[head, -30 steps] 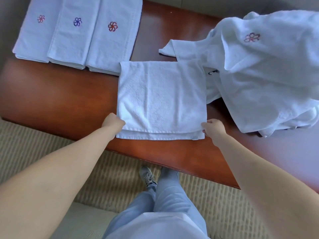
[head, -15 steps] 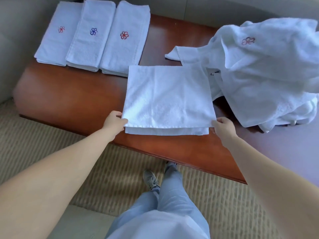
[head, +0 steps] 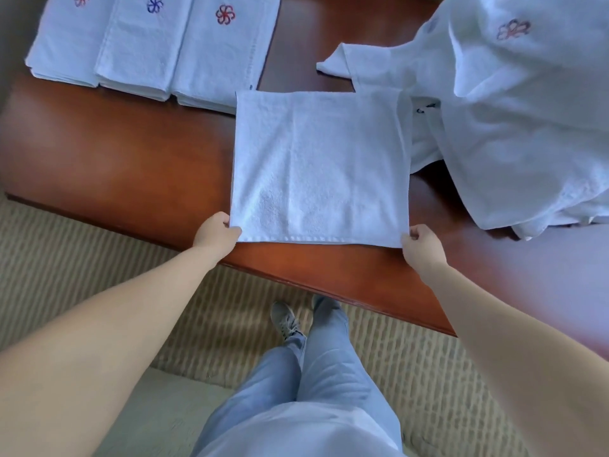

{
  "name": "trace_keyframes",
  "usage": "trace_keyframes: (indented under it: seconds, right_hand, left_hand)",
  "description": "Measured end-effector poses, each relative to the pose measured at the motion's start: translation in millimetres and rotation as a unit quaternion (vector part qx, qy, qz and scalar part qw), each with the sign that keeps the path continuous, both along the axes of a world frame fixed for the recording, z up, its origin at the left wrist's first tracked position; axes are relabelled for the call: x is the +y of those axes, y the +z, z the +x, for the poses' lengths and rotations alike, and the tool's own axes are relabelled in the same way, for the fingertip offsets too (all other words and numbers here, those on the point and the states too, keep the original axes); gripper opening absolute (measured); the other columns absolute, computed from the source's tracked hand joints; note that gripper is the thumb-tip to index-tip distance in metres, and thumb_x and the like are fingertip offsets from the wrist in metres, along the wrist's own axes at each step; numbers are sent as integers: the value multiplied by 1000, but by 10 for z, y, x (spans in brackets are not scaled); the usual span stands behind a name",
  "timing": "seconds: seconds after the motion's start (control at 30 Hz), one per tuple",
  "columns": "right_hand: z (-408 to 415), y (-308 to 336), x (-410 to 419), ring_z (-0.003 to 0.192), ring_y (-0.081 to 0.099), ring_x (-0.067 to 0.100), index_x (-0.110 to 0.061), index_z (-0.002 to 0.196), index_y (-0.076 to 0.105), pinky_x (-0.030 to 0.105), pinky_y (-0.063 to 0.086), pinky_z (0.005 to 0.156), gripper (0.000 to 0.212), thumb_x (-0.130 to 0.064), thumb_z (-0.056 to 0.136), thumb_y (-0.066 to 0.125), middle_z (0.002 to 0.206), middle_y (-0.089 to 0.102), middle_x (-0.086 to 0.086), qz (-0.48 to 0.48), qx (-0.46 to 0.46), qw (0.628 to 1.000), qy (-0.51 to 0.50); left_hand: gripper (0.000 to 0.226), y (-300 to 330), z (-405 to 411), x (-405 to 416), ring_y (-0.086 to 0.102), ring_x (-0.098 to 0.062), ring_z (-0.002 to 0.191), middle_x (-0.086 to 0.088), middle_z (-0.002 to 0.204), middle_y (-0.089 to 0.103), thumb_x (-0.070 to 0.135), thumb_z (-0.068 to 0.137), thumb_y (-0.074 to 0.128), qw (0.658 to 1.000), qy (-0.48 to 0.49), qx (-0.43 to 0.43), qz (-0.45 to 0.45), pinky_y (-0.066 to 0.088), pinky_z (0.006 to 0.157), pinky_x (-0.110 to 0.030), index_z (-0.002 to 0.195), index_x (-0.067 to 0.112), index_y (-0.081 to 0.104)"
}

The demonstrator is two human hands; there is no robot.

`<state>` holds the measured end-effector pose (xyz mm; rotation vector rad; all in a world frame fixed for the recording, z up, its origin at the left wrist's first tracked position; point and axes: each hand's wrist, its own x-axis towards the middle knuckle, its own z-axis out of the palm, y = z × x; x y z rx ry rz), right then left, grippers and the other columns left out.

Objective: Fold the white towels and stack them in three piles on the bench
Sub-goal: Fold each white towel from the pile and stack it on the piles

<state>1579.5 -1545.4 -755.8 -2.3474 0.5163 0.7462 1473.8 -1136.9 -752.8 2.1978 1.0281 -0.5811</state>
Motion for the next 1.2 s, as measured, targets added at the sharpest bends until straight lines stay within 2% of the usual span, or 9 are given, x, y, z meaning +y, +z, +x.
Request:
trace_keyframes:
  seconds: [0.07, 0.13, 0.27, 0.5, 0.7, 0.83, 0.9, 1.07, 1.2]
  right_hand:
    - [8, -53, 39, 72, 57, 21, -17, 100, 59, 28, 40, 55, 13, -23, 94, 49, 111, 54, 3, -31, -16, 999, 27]
    - [9, -44, 98, 71, 54, 17, -18, 92, 57, 27, 38, 55, 10, -24, 92, 49, 115, 47, 0, -37, -31, 999, 14]
    - [-4, -7, 108, 80, 56, 8, -21, 102, 62, 25, 39, 60, 17, -28, 88, 56, 115, 50, -4, -2, -39, 999, 19]
    - [55, -8, 68, 78, 59, 14, -24, 99, 61, 30, 42, 61, 16, -35, 87, 64, 95, 64, -7, 35, -9, 999, 11]
    - [93, 126, 44, 84, 66, 19, -19, 110, 61, 32, 50, 66, 20, -32, 94, 62, 98, 67, -3, 22, 6, 1000, -13]
    - [241, 490, 61, 65, 55, 19, -19, 87, 57, 28, 43, 59, 4, -22, 89, 59, 77, 61, 1, 82, -12, 992, -95]
    - [276, 740, 88, 59, 49, 16, -20, 75, 49, 30, 41, 59, 13, -17, 85, 58, 71, 50, -2, 136, -42, 979, -146]
    - [20, 1119, 115, 59, 50, 17, -14, 87, 54, 30, 51, 58, 6, -8, 89, 54, 83, 50, 5, 181, -14, 958, -224]
    - [158, 1633, 218, 47, 40, 13, -18, 88, 56, 24, 50, 51, 7, -11, 91, 54, 67, 46, 2, 268, -23, 923, -275]
  left_hand:
    - [9, -101, -13, -24, 55, -23, 76, -1, 103, 50, 25, 92, 60, 999, -12, 29, 41, 36, 60, -33, 92, 17, 56]
    - [14, -145, -10, -47, 54, -22, 72, -1, 107, 46, 29, 91, 61, 998, 1, 35, 58, 35, 57, -32, 90, 17, 54]
    - [21, -146, 0, -81, 49, -22, 63, 1, 101, 44, 32, 87, 61, 998, 4, 35, 44, 33, 55, -31, 83, 17, 48]
    - [33, -127, 63, 70, 30, -18, 62, 2, 73, 36, 23, 83, 65, 999, 20, 5, -34, 23, 58, -32, 73, 21, 33]
    - [19, 73, 73, 121, 62, -19, 76, -4, 89, 56, 20, 93, 68, 988, 71, 9, -136, 54, 72, -34, 88, 12, 51]
    - [10, 423, 205, 224, 67, -16, 84, -4, 106, 64, 15, 93, 68, 952, 195, -57, -228, 56, 65, -26, 101, 16, 61]
    - [14, 659, 265, 281, 65, -17, 81, -5, 106, 63, 12, 93, 67, 924, 256, -100, -265, 56, 67, -27, 104, 18, 61]
    - [25, 1094, 96, 230, 54, -18, 69, -9, 96, 59, 7, 90, 59, 907, 289, -102, -290, 54, 65, -31, 108, 24, 57]
    - [18, 1708, 248, 219, 43, -11, 51, -2, 69, 53, 7, 85, 53, 870, 301, -154, -359, 47, 59, -25, 85, 20, 66]
